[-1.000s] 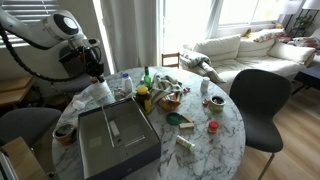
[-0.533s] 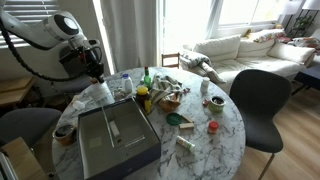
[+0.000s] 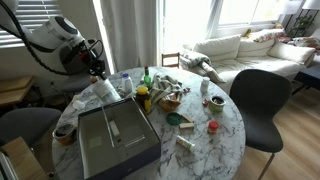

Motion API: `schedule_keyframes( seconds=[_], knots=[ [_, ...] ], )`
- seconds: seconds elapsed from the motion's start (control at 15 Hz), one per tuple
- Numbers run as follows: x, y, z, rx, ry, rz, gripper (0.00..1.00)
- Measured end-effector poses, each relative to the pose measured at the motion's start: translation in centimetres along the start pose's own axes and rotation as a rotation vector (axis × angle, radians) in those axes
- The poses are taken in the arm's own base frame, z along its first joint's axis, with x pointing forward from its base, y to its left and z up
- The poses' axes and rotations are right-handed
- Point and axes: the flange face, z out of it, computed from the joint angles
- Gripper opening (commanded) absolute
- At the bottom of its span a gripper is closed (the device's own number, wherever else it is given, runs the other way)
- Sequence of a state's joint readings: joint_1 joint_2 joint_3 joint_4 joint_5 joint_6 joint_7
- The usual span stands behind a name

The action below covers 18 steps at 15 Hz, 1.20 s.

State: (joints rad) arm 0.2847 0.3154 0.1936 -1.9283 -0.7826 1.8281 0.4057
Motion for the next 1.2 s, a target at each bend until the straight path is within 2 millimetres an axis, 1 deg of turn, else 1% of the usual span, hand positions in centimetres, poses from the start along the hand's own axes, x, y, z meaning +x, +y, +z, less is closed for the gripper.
schedule_keyframes(
  seconds=[0.33,0.4,0.53,0.67,0.73,0.93,1.07,1.2],
  knots=[
    [2.5,-2.5,0.0,-0.181,-0.004,-0.078,0.01],
    [2.9,-3.0,-0.1,-0.217,0.002,-0.093,0.05],
    [3.7,-3.5,-0.4,-0.255,0.016,-0.1,0.05],
    [4.0,-3.4,-0.5,-0.261,0.02,-0.096,0.05],
    [4.0,-3.3,-0.5,-0.262,0.02,-0.095,0.01],
    [4.1,-3.3,-0.5,-0.263,0.019,-0.099,0.01],
    [4.0,-3.6,-0.5,-0.281,0.022,-0.128,0.01],
    [3.9,-4.4,-0.3,-0.318,0.015,-0.159,0.01]
  ],
)
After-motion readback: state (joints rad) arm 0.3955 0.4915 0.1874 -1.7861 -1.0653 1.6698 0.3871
